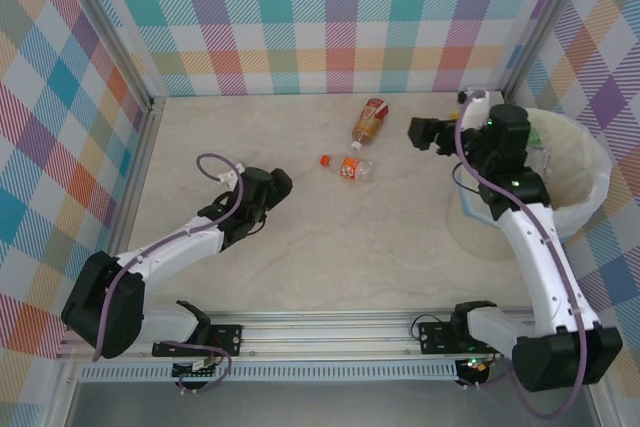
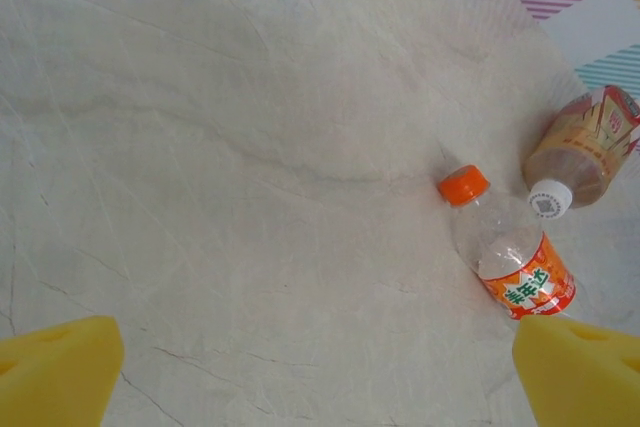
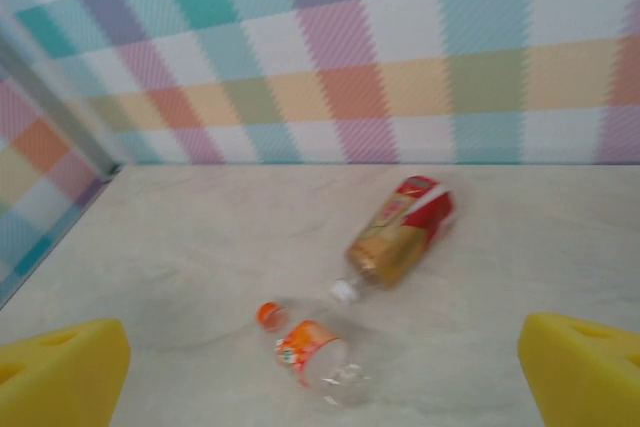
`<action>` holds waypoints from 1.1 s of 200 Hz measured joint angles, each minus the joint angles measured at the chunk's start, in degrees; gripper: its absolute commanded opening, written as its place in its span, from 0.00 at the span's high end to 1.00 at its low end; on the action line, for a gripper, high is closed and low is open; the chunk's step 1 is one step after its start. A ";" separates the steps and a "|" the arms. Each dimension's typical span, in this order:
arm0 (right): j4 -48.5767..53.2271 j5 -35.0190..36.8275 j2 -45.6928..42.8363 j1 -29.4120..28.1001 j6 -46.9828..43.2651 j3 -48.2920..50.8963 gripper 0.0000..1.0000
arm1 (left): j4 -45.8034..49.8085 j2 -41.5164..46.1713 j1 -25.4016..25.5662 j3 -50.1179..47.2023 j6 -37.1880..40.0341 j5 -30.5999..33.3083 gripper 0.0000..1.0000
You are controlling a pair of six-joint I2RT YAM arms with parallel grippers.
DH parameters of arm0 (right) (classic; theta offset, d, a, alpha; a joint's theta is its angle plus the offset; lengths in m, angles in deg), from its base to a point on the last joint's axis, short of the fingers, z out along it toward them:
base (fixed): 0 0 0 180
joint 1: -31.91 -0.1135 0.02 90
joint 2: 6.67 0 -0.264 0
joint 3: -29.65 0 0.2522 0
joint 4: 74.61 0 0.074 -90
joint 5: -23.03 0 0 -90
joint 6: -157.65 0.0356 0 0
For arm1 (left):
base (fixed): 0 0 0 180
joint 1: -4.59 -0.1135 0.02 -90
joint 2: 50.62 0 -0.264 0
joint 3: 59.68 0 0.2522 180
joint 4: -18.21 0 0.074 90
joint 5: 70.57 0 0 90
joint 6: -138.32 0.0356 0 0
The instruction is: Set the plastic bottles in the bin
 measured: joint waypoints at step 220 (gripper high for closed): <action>21.44 15.96 67.84 -22.32 -31.08 -44.96 0.00 | 4.26 4.52 -1.46 -5.03 -4.04 4.09 0.00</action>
